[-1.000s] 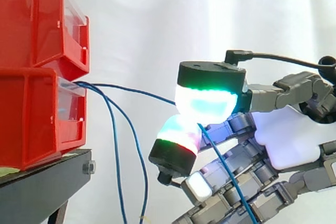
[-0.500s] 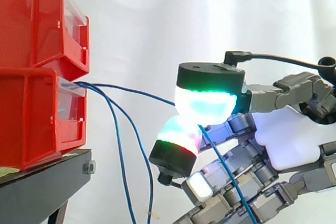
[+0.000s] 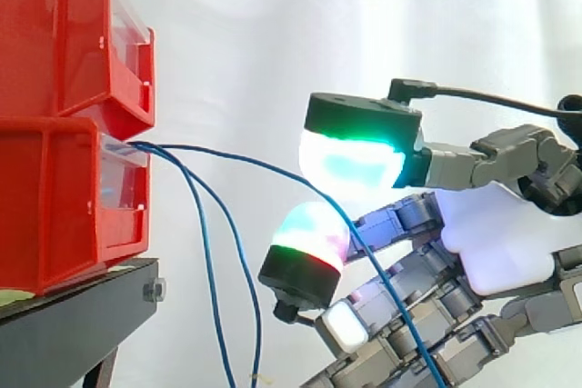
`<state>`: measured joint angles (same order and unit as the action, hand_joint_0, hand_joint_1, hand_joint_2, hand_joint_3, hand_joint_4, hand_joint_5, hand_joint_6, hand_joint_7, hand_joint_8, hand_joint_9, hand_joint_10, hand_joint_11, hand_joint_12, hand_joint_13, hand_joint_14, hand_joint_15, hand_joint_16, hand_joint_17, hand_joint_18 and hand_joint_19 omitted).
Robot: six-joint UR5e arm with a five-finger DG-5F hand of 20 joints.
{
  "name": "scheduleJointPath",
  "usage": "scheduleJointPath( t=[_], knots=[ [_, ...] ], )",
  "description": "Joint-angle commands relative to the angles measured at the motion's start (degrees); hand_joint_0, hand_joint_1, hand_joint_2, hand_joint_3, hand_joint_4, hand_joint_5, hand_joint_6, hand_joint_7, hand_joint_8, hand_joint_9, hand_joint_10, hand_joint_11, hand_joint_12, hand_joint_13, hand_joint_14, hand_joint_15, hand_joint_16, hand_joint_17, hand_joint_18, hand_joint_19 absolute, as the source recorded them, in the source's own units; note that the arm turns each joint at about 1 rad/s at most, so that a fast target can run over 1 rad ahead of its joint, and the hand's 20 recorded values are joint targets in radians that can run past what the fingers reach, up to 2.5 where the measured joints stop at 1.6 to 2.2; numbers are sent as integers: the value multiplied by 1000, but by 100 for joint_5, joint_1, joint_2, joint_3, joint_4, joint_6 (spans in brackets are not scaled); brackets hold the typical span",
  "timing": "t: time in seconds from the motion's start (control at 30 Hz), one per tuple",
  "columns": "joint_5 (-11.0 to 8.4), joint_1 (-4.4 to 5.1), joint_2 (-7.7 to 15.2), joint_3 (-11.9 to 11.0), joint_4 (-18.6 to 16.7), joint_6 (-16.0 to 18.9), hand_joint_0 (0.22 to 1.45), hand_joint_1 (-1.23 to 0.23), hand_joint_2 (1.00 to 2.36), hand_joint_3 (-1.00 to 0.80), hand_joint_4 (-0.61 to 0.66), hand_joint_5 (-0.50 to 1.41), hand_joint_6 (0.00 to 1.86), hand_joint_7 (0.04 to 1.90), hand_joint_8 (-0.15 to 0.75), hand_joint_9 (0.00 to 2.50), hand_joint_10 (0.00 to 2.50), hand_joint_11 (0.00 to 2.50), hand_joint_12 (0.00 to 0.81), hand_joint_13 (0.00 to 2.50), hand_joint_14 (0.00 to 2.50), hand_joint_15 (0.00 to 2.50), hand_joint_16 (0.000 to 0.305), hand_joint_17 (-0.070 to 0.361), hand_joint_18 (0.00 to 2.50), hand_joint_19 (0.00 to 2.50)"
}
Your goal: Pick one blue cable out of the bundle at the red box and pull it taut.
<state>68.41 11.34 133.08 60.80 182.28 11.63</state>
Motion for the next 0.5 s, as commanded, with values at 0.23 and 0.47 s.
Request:
scheduleJointPath(
  t=[0.23, 0.47],
  knots=[
    [-3, 0, -2, 2, -9, -3, 439, -685, 1000, -500, 107, -80, 610, 1220, 306, 859, 12, 703, 440, 404, 5, 149, 64, 144, 535, 340],
    [-3, 0, -2, 2, -9, -3, 513, -731, 1000, -500, 41, -83, 619, 1295, 284, 836, 15, 717, 406, 374, 4, 140, 57, 129, 477, 362]
  ],
)
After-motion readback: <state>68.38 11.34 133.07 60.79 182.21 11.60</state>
